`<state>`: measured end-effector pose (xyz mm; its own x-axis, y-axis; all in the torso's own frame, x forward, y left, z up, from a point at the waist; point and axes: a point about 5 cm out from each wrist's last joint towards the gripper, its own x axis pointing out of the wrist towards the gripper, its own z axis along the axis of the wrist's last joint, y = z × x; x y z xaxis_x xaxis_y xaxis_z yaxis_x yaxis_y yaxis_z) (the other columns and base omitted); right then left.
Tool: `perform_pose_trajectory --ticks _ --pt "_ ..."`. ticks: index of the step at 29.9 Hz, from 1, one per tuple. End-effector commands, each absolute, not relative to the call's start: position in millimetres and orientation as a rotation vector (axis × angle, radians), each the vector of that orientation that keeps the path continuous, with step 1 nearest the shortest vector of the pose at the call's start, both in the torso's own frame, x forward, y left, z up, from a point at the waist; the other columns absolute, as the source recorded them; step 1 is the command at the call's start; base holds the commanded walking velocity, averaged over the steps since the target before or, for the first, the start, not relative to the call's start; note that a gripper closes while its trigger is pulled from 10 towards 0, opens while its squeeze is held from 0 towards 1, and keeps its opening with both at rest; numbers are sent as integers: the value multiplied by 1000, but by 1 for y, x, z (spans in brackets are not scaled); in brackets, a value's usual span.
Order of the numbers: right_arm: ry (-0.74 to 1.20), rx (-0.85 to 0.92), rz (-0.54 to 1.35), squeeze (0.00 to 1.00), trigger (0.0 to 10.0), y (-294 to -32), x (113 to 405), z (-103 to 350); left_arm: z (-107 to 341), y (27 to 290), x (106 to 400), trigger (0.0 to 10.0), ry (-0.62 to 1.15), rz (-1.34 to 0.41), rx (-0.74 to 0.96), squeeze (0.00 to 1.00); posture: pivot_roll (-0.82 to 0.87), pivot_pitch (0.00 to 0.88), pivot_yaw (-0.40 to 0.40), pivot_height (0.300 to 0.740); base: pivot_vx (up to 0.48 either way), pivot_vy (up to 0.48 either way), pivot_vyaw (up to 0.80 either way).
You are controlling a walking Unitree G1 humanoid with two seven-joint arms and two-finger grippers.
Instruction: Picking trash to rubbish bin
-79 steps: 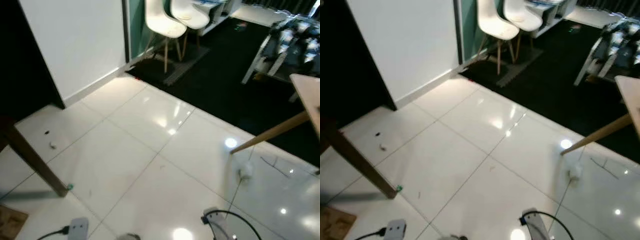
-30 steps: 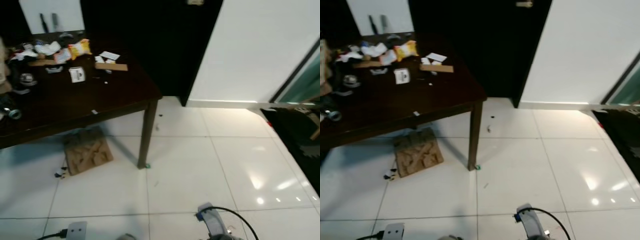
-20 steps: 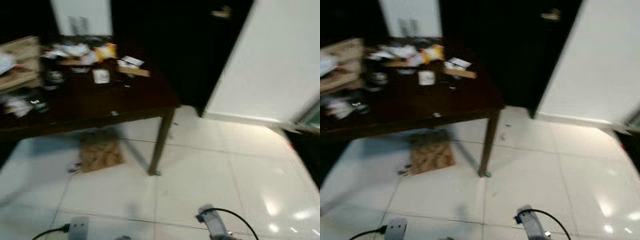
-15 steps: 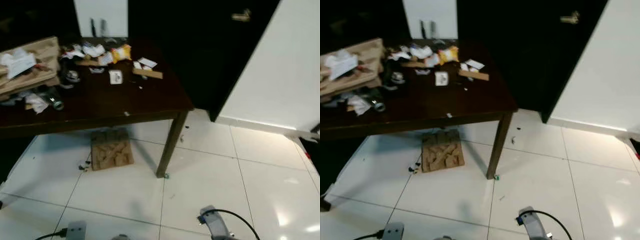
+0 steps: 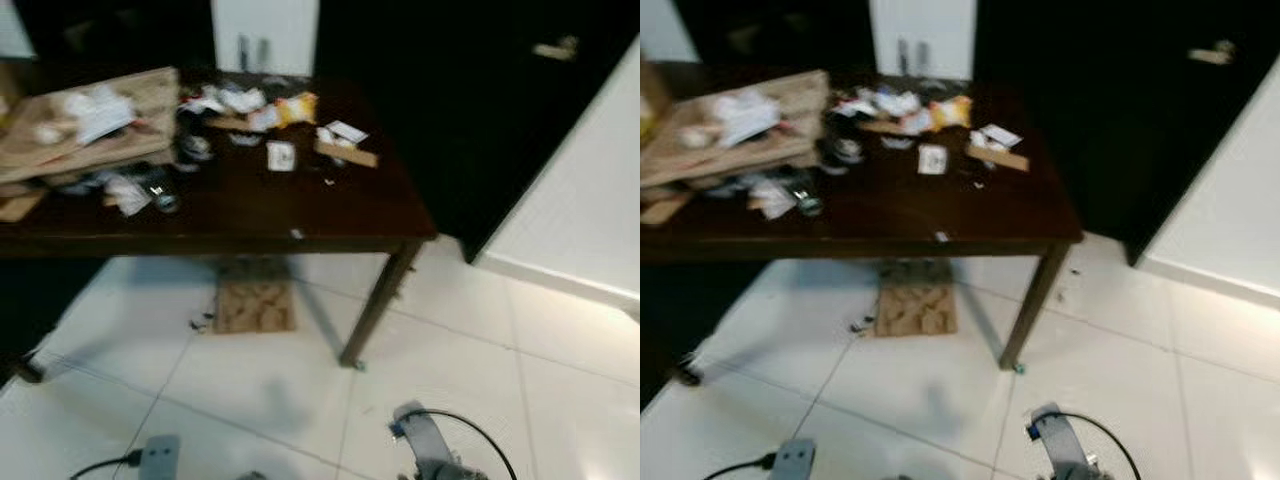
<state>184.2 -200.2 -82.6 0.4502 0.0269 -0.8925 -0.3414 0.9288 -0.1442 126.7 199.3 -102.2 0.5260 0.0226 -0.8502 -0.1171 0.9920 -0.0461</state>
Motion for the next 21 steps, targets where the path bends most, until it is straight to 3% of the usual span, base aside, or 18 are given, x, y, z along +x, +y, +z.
perform_pose_trajectory --ticks 1,21 --pt "1108 -333 230 0 10000 -203 178 -85 -107 187 117 10000 1066 42 -115 0 223 92 -103 740 0 0 600" --pt "1115 -341 248 0 10000 -201 173 -88 -109 197 110 10000 1116 64 -26 0 226 91 -92 740 0 0 601"
